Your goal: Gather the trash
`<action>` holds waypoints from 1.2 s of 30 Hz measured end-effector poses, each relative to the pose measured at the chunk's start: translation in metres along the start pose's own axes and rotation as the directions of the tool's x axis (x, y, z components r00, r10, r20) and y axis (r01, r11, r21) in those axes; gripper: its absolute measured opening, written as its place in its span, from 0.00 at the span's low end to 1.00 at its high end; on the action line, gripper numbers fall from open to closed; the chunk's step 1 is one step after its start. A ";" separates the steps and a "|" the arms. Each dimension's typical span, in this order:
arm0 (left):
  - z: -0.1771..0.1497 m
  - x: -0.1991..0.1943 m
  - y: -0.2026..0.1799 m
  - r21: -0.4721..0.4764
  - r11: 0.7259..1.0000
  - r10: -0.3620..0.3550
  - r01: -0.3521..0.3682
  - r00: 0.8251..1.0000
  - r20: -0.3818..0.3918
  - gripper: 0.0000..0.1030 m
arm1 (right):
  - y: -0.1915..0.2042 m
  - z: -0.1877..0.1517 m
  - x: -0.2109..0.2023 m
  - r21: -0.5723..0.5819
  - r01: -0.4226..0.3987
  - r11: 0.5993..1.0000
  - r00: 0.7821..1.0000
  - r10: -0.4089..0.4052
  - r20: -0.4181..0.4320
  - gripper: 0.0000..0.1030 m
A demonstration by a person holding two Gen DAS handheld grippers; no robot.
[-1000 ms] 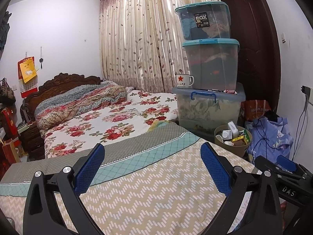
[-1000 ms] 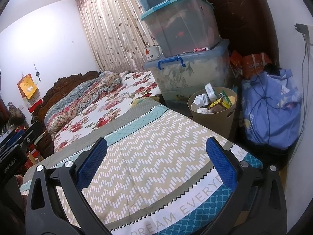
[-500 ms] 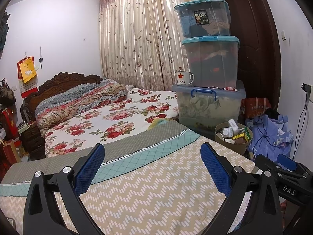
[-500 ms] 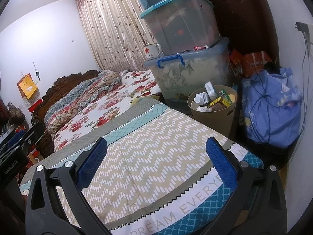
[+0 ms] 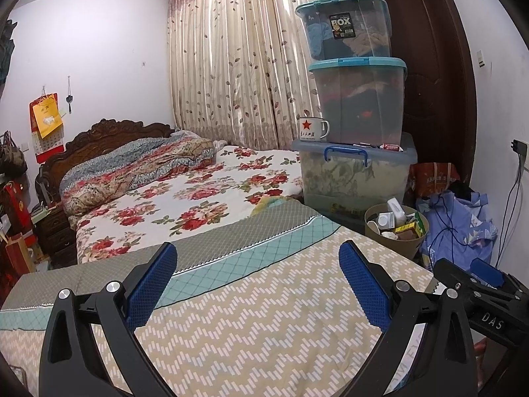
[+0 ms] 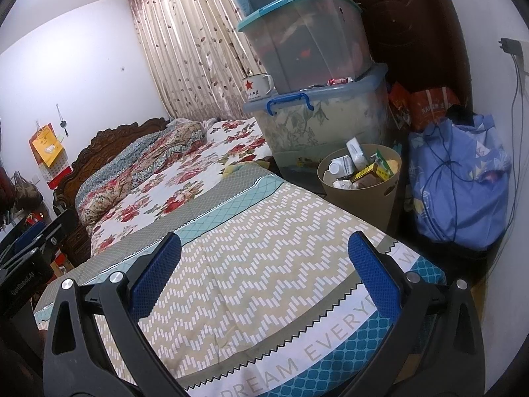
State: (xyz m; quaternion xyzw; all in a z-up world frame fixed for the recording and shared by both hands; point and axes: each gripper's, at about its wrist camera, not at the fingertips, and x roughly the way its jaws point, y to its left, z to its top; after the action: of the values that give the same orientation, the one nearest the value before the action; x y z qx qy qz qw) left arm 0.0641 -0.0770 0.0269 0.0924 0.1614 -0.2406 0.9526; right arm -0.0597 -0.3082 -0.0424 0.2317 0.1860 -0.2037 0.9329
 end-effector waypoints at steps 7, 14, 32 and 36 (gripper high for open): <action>0.001 0.001 0.000 0.001 1.000 -0.007 0.007 1.000 -0.005 0.92 | 0.000 -0.001 0.001 -0.006 -0.002 1.000 1.000 0.002 -0.001 0.97; 0.002 0.003 0.005 -0.009 1.000 -0.020 0.019 1.000 -0.021 0.92 | 0.004 0.001 -0.001 -0.013 -0.006 1.000 1.000 0.006 -0.002 0.97; 0.005 0.010 0.008 0.006 1.000 0.007 -0.006 0.996 -0.088 0.92 | 0.005 0.003 -0.001 -0.015 -0.008 1.000 1.000 0.008 -0.003 0.97; 0.005 0.007 0.006 0.006 1.000 -0.028 0.029 0.996 -0.082 0.92 | 0.005 0.004 -0.001 -0.015 -0.008 1.000 1.000 0.008 -0.007 0.97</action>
State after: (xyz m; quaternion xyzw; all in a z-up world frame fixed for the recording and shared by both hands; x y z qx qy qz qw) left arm 0.0740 -0.0765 0.0296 0.1030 0.2006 -0.2508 0.9414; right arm -0.0572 -0.3057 -0.0372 0.2262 0.1899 -0.1976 0.9347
